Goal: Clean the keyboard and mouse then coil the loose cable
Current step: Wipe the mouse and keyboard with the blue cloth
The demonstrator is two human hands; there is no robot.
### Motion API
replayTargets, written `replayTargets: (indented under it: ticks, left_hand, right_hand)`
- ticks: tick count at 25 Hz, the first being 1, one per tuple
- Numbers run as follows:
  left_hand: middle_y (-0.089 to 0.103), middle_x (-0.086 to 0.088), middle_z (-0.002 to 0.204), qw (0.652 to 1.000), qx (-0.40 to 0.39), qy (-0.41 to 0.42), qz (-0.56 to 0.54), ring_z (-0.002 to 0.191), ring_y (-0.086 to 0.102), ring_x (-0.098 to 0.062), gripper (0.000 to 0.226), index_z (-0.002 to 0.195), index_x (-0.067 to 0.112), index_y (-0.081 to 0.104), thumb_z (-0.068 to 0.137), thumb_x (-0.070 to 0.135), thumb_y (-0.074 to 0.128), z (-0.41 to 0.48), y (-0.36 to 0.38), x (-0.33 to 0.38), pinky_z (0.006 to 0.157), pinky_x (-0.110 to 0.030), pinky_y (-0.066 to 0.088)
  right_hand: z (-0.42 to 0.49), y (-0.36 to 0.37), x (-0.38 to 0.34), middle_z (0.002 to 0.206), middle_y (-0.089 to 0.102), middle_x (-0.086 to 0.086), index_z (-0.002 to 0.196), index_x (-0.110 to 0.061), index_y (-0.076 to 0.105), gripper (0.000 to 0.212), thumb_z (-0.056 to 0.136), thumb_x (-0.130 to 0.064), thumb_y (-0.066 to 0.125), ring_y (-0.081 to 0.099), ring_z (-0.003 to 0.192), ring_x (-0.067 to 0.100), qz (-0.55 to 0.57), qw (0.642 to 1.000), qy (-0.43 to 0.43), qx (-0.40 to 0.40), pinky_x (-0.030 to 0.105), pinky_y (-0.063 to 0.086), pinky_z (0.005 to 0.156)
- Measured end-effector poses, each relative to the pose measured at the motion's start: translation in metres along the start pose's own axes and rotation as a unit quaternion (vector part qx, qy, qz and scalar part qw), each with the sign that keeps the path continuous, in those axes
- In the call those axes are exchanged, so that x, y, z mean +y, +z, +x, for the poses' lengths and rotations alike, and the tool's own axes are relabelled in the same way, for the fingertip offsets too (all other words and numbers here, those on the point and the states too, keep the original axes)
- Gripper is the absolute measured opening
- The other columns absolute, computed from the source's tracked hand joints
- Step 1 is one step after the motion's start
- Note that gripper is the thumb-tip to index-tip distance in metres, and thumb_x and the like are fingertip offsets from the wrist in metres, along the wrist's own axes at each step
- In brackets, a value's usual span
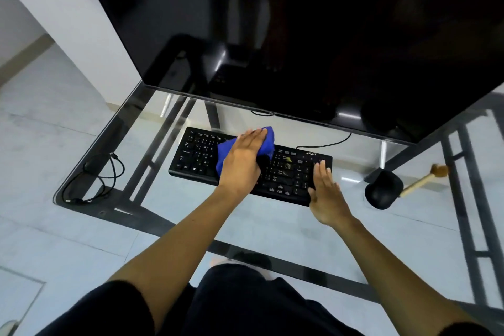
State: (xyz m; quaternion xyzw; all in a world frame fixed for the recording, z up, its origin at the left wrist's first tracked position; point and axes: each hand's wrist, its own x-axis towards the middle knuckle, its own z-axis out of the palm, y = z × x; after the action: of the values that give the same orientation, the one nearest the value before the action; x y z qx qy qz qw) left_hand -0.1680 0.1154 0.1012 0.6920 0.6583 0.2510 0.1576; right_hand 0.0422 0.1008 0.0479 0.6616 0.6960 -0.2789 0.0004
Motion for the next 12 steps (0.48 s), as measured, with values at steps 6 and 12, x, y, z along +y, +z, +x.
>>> replayTargets:
  ticks: [6,12]
  left_hand:
    - [0.004,0.004,0.16,0.965,-0.176,0.101,0.166,0.147,0.0,-0.011,0.074,0.151,0.018,0.003,0.092,0.012,0.047,0.004,0.047,0.016,0.119,-0.032,-0.007]
    - [-0.001,0.007,0.16,0.957,-0.169,0.097,0.214,0.146,-0.005,-0.008,0.071,0.151,0.02,-0.001,0.096,0.036,0.039,-0.015,0.058,0.012,0.117,-0.034,-0.013]
  right_hand:
    - [-0.001,0.004,0.003,0.157,-0.023,-0.002,0.149,-0.015,-0.015,0.063,0.101,-0.018,0.027,-0.017,0.145,0.015,0.007,1.0,0.0,-0.01,0.038,-0.001,0.119]
    - [0.003,0.007,0.007,0.156,-0.024,-0.002,0.149,-0.015,-0.017,0.065,0.101,-0.017,0.027,-0.019,0.145,0.015,0.015,1.0,-0.012,-0.014,0.036,-0.001,0.119]
